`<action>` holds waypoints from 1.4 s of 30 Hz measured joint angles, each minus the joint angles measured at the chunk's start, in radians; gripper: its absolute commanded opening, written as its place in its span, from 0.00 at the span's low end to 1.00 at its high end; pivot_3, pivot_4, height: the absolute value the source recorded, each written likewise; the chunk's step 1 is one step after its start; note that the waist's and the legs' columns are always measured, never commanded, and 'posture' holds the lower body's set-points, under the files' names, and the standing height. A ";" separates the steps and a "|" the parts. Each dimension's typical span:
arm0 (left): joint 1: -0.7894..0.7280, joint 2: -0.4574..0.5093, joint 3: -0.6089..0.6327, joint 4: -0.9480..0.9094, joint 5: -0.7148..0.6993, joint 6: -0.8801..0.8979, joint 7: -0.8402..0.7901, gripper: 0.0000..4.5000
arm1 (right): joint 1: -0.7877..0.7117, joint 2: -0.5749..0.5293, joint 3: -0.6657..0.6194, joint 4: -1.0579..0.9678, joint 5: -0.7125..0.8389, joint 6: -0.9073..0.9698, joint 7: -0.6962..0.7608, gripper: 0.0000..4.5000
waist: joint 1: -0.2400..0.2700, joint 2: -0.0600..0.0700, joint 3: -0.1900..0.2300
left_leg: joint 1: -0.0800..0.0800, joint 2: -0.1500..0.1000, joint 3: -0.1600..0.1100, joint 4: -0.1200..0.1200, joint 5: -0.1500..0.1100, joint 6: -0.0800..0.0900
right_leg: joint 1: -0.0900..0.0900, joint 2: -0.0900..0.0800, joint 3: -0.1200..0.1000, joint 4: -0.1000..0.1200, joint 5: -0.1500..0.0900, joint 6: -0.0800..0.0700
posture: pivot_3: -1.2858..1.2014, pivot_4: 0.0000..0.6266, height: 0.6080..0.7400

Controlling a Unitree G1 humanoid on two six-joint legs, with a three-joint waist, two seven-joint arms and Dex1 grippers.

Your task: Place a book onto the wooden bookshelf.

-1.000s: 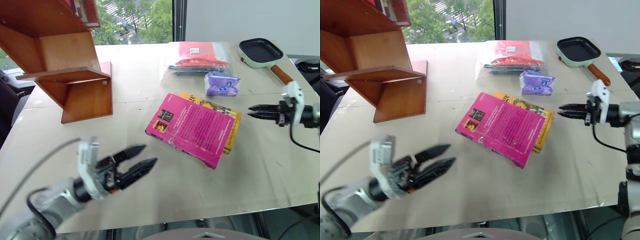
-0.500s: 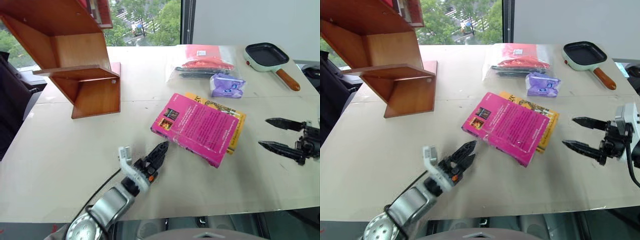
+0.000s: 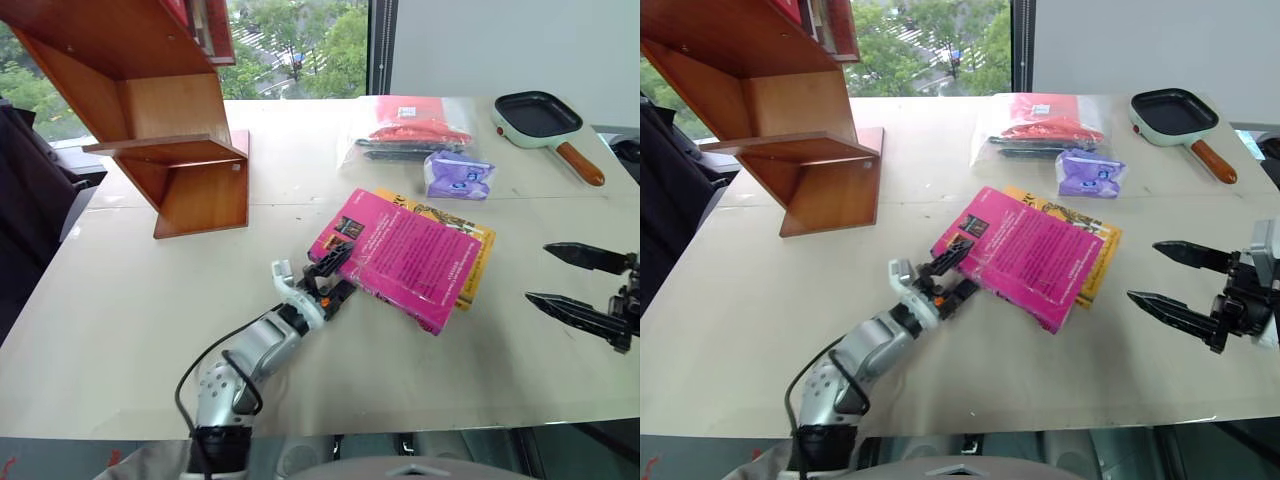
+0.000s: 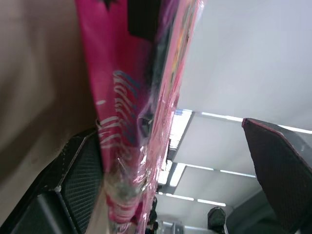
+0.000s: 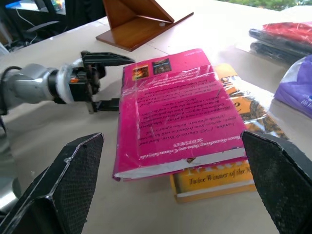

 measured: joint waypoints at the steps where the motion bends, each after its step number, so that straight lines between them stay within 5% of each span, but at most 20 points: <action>1: -0.006 -0.004 0.002 0.009 0.015 0.011 -0.008 0.94 | 0.040 0.000 -0.021 -0.013 0.011 0.001 0.019 1.00 | 0.002 0.001 -0.001 | 0.000 0.000 0.000 0.000 0.000 0.000 | 0.000 0.000 0.000 0.000 0.000 0.000 | 0.52 0.24 1.00; 3: -0.009 -0.009 0.004 0.016 0.033 0.017 -0.015 0.81 | 0.086 -0.007 -0.044 -0.024 0.029 0.008 0.046 1.00 | 0.001 0.002 -0.002 | 0.000 0.000 0.000 0.000 0.000 0.000 | 0.001 0.000 0.000 -0.001 0.000 0.000 | 0.52 0.24 1.00; 11: 0.011 -0.035 0.036 0.006 0.074 0.037 -0.057 0.01 | 0.130 -0.072 -0.090 -0.021 0.075 0.004 0.145 1.00 | -0.002 0.001 -0.004 | 0.001 0.001 0.000 0.000 0.000 0.000 | 0.001 0.000 0.000 -0.001 -0.002 0.004 | 0.52 0.24 1.00; 19: 0.093 0.036 0.087 -0.196 0.109 0.031 -0.136 0.00 | 0.032 -0.111 -0.042 0.018 0.081 -0.004 0.139 1.00 | -0.015 -0.011 0.003 | -0.004 0.003 -0.001 -0.002 0.000 0.000 | -0.004 0.001 0.001 -0.004 0.000 0.000 | 0.52 0.24 1.00; 26: -0.096 0.386 0.229 -0.486 0.271 0.009 -0.289 0.00 | -0.196 -0.167 0.152 0.151 0.059 -0.026 0.145 1.00 | -0.021 -0.016 0.007 | -0.005 0.002 0.000 -0.002 0.000 0.000 | -0.003 0.000 -0.001 -0.008 0.000 0.000 | 0.52 0.24 1.00; 30: -0.239 0.557 0.197 -0.545 0.509 0.006 -0.365 0.00 | -0.337 -0.165 0.262 0.260 0.024 -0.061 0.157 1.00 | -0.024 -0.016 0.007 | -0.008 0.002 0.000 -0.003 -0.001 0.002 | -0.003 0.001 0.000 -0.012 0.001 0.000 | 0.52 0.24 1.00; 32: -0.381 0.720 0.110 -0.549 0.742 0.002 -0.427 0.00 | -0.488 -0.095 0.335 0.337 0.005 -0.095 0.139 1.00 | -0.026 -0.023 0.012 | -0.009 0.001 0.000 -0.002 -0.001 0.001 | -0.004 0.004 -0.002 -0.014 0.001 0.000 | 0.52 0.24 1.00; 36: -0.609 0.864 -0.001 -0.536 1.074 -0.049 -0.497 0.00 | -0.665 0.009 0.431 0.460 -0.038 -0.160 0.122 1.00 | -0.028 -0.020 0.015 | -0.015 0.002 -0.002 -0.004 0.002 -0.003 | -0.009 0.006 0.001 -0.015 0.004 0.005 | 0.52 0.24 1.00; 42: -0.693 1.107 -0.097 -0.522 1.500 -0.108 -0.588 0.00 | -0.835 0.105 0.522 0.690 -0.130 -0.281 0.202 1.00 | -0.029 -0.018 0.018 | -0.021 0.002 -0.002 -0.008 0.002 -0.004 | -0.017 0.004 0.001 -0.014 0.002 0.008 | 0.52 0.24 1.00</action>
